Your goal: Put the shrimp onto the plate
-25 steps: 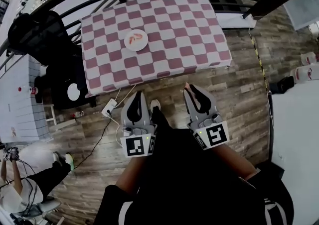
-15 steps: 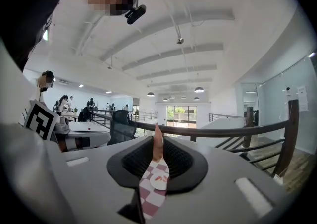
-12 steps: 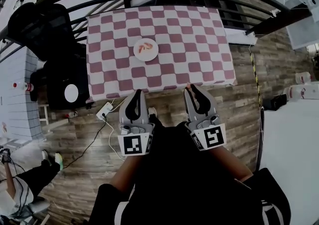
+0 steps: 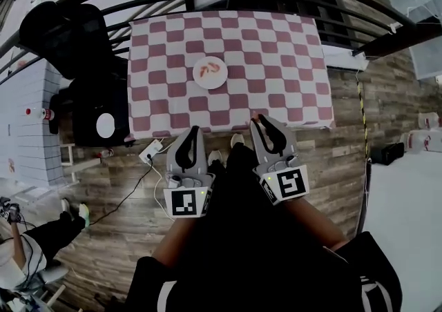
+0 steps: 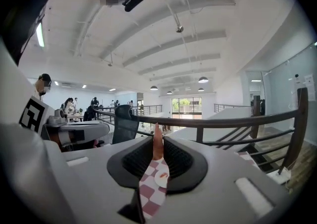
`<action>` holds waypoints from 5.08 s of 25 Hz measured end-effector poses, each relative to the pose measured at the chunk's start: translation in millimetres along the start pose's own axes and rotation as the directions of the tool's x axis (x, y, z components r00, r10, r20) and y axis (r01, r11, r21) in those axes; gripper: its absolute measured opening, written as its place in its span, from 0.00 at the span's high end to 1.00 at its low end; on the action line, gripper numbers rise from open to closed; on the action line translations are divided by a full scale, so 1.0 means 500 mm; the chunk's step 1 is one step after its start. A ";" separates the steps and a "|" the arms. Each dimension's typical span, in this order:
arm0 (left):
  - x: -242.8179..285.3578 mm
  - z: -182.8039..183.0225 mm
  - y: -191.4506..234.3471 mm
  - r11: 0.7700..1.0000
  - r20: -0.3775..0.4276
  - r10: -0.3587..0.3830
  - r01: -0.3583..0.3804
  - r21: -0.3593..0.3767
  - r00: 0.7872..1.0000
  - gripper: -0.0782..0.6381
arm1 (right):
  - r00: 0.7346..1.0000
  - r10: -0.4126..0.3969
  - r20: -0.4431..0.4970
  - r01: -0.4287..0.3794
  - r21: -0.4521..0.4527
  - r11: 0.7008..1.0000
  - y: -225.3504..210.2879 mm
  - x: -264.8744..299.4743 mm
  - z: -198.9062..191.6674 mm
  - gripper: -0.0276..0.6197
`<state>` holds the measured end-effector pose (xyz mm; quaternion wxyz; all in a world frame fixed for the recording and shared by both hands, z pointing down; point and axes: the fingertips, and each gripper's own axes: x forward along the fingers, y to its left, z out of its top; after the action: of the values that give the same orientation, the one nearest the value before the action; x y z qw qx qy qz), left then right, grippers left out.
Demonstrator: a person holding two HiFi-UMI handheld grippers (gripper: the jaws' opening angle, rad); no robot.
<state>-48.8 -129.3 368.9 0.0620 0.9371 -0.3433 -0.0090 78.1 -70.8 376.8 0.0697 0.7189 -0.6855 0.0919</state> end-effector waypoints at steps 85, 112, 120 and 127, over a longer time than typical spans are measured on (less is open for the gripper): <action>0.149 -0.169 0.114 0.835 -0.157 0.547 -0.549 0.028 0.823 0.88 | 0.579 0.304 -0.756 -0.624 -0.171 0.762 -0.051 0.627 -0.656 0.85; 0.102 -0.164 0.145 0.840 -0.181 0.533 -0.542 0.002 0.826 0.88 | 0.615 0.317 -0.722 -0.598 -0.164 0.785 -0.047 0.619 -0.622 0.80; 0.113 -0.165 0.142 0.888 -0.167 0.452 -0.459 -0.004 0.876 0.88 | 0.679 0.362 -0.639 -0.520 -0.071 0.851 -0.036 0.562 -0.505 0.80; 0.128 -0.159 0.125 0.944 -0.143 0.321 -0.329 -0.032 0.936 0.88 | 0.765 0.352 -0.540 -0.443 -0.044 0.895 -0.028 0.513 -0.400 0.82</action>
<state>-35.3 -209.2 457.2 0.1119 0.8639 -0.4880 0.0557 95.8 -274.3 630.0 0.2913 0.4961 -0.7831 0.2363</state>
